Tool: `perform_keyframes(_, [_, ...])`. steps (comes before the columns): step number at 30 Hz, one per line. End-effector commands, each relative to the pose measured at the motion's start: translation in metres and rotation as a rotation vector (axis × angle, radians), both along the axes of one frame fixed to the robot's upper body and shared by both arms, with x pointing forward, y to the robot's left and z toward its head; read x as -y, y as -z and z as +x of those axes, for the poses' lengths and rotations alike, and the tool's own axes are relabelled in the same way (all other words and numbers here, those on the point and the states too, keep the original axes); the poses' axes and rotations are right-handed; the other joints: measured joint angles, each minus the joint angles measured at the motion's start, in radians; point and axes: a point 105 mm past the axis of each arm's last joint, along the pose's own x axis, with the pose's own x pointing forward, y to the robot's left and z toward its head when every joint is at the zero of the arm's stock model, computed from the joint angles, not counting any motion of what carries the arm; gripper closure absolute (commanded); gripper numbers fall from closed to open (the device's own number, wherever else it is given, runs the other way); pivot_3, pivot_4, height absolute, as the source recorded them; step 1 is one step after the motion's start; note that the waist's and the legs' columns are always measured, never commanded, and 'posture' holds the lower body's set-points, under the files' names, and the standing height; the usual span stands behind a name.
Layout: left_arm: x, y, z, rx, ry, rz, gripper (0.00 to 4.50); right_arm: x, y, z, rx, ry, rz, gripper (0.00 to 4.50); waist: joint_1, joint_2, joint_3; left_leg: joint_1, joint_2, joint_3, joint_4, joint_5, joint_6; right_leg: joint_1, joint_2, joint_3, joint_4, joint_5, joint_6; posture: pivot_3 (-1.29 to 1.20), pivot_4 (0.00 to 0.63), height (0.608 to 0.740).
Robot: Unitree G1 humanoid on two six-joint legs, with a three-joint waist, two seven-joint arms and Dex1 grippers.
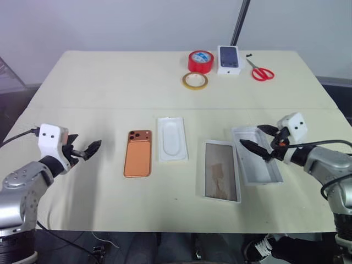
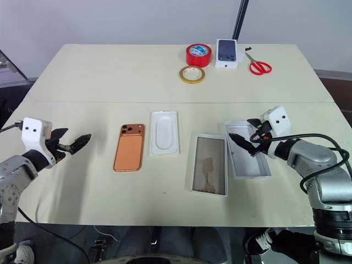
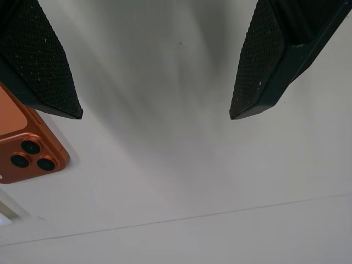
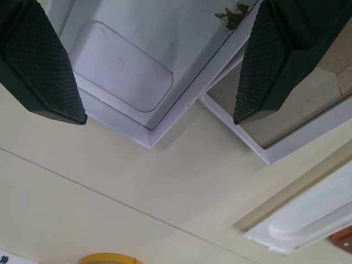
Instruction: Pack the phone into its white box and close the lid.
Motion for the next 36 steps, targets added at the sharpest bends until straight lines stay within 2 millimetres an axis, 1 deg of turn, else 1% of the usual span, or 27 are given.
perform_keyframes(1, [0.005,-0.01,-0.002,0.034,0.021,0.015,0.0,-0.009,-0.017,0.0,0.059,-0.04,0.0,0.04,0.0,0.0,0.0,0.0,0.0,0.0,0.0,0.0,0.0,0.0,0.0,0.0,0.0,0.0,0.0,0.0,0.15,0.74])
perform_keyframes(4, [0.006,-0.007,-0.002,0.028,0.017,0.009,0.0,-0.012,-0.013,0.0,0.053,-0.041,-0.003,0.04,0.001,0.0,0.0,0.0,0.0,0.0,0.0,0.0,0.0,0.0,0.0,0.0,0.0,0.0,0.0,0.0,0.15,0.74])
perform_keyframes(8, [0.016,-0.01,0.0,0.038,0.047,-0.007,0.0,-0.019,-0.015,0.0,0.06,-0.065,0.0,0.04,0.001,0.0,0.0,0.0,0.0,0.0,0.0,0.0,0.0,0.0,0.0,0.0,0.0,0.0,0.0,0.0,0.15,0.74])
perform_keyframes(10, [0.028,-0.016,0.001,0.047,0.09,-0.016,0.0,-0.023,-0.018,0.0,0.065,-0.076,-0.008,0.04,0.001,0.0,0.0,0.0,0.0,0.0,0.0,0.0,0.0,0.0,0.0,0.0,0.0,0.0,0.0,0.0,0.15,0.74])
perform_keyframes(12, [0.046,-0.022,0.004,0.049,0.141,-0.06,0.0,-0.029,-0.022,-0.001,0.075,-0.108,-0.018,0.04,0.002,0.0,0.0,0.0,0.0,0.0,0.0,0.0,0.0,0.001,0.0,0.0,0.0,0.0,0.0,0.0,0.15,0.74])
perform_keyframes(13, [0.059,-0.023,0.005,0.042,0.178,-0.081,0.0,-0.033,-0.023,-0.001,0.08,-0.125,-0.029,0.04,0.003,0.0,0.0,0.0,0.0,0.0,0.001,0.0,0.0,0.001,0.0,0.0,0.0,0.0,0.0,0.0,0.15,0.74])
perform_keyframes(17, [0.119,-0.026,0.004,-0.01,0.347,-0.159,0.0,-0.048,-0.024,-0.002,0.1,-0.179,-0.102,0.04,0.003,0.0,0.0,0.0,0.0,0.0,0.001,0.0,0.0,0.001,0.0,0.0,0.0,0.0,0.0,0.0,0.15,0.74])
perform_keyframes(18, [0.131,-0.026,0.004,-0.031,0.373,-0.178,0.0,-0.053,-0.024,-0.003,0.106,-0.197,-0.115,0.04,0.003,0.0,0.0,0.0,0.0,-0.001,0.001,0.0,0.0,0.002,0.0,0.0,0.0,0.0,0.0,0.0,0.15,0.74])
perform_keyframes(21, [0.156,-0.025,0.011,-0.11,0.377,-0.232,0.0,-0.068,-0.026,-0.009,0.123,-0.258,-0.14,0.04,0.001,-0.001,0.0,0.0,0.0,-0.001,0.002,0.0,0.0,0.001,0.001,-0.001,0.0,0.0,0.0,0.0,0.15,0.74])
perform_keyframes(22, [0.163,-0.022,0.015,-0.147,0.368,-0.224,0.0,-0.072,-0.026,-0.01,0.123,-0.275,-0.145,0.04,0.0,-0.001,0.0,0.0,0.0,-0.001,0.002,0.0,0.0,0.001,0.002,-0.001,0.0,0.0,0.0,0.0,0.15,0.74])
perform_keyframes(24, [0.17,-0.016,0.019,-0.225,0.346,-0.203,0.0,-0.078,-0.026,-0.013,0.123,-0.298,-0.152,0.04,-0.001,-0.001,0.0,0.0,0.0,-0.001,0.002,0.0,0.0,0.001,0.002,-0.001,0.001,0.0,0.0,0.0,0.15,0.74])
perform_keyframes(28, [0.182,-0.015,0.027,-0.32,0.325,-0.282,0.0,-0.087,-0.024,-0.02,0.122,-0.33,-0.154,0.04,0.001,-0.001,0.0,0.0,0.0,-0.001,0.002,0.0,0.0,0.001,0.003,-0.001,0.0,0.0,0.0,0.0,0.15,0.74])
perform_keyframes(32, [0.187,-0.009,0.032,-0.406,0.294,-0.274,0.0,-0.089,-0.023,-0.024,0.114,-0.336,-0.161,0.04,0.001,-0.001,0.0,0.0,0.0,-0.001,0.003,0.0,0.0,0.001,0.003,-0.001,0.0,0.0,0.0,0.0,0.15,0.74])
perform_keyframes(36, [0.189,-0.003,0.038,-0.444,0.254,-0.241,0.0,-0.09,-0.021,-0.03,0.099,-0.353,-0.173,0.04,0.002,-0.001,0.0,0.0,0.0,-0.001,0.002,0.001,-0.001,0.001,0.003,-0.001,0.0,0.0,0.0,0.0,0.15,0.74])
